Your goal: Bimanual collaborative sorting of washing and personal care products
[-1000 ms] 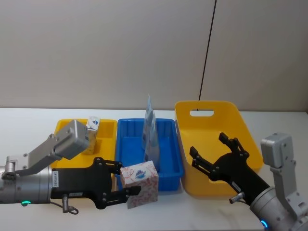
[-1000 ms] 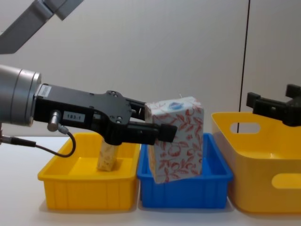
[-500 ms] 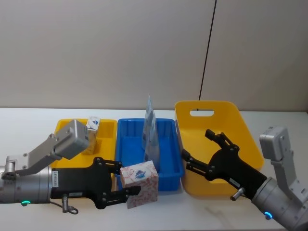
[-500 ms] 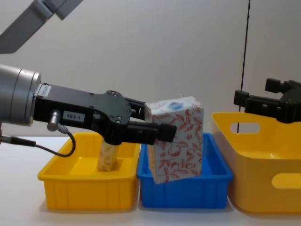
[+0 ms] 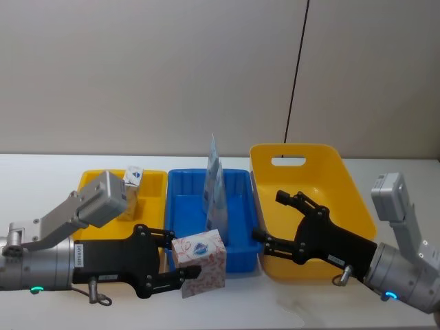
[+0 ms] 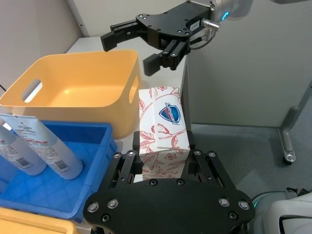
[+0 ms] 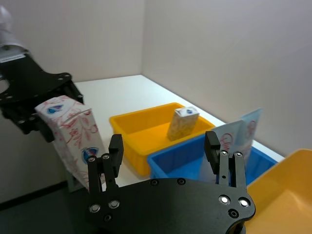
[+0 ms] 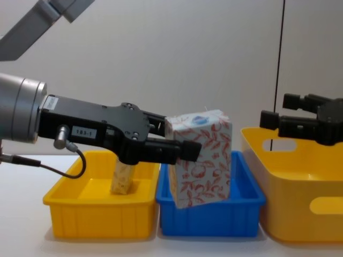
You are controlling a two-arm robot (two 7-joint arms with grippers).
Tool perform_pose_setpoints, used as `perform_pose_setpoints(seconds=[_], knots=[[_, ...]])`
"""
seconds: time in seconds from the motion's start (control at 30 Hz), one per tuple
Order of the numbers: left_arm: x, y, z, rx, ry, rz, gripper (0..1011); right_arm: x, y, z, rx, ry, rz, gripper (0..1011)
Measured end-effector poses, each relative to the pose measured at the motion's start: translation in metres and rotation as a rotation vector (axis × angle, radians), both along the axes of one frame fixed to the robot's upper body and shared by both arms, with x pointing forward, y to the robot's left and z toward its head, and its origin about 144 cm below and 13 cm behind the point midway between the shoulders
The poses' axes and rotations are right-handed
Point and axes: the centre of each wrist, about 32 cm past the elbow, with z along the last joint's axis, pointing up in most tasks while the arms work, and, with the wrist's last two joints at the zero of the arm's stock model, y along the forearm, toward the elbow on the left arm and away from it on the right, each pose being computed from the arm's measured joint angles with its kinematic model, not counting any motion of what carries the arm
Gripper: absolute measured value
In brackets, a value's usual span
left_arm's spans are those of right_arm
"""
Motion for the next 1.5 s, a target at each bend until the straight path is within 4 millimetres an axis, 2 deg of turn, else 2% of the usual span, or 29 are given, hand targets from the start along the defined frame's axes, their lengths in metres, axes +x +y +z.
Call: perform_pose_setpoints(seconds=[0.8,1.1,1.5], knots=[[0.0,0.0,0.0,0.0,0.0,0.0,425,0.061,-0.031,-0.008,-0.018,0.042,0.368,1002],[0.0,0.0,0.0,0.0,0.0,0.0,425,0.074,-0.032,-0.011,-0.018,0.045,0.445,1002],[0.0,0.0,0.0,0.0,0.0,0.0,425,0.084,-0.024,-0.012,-0.022,0.042,0.491,1002]])
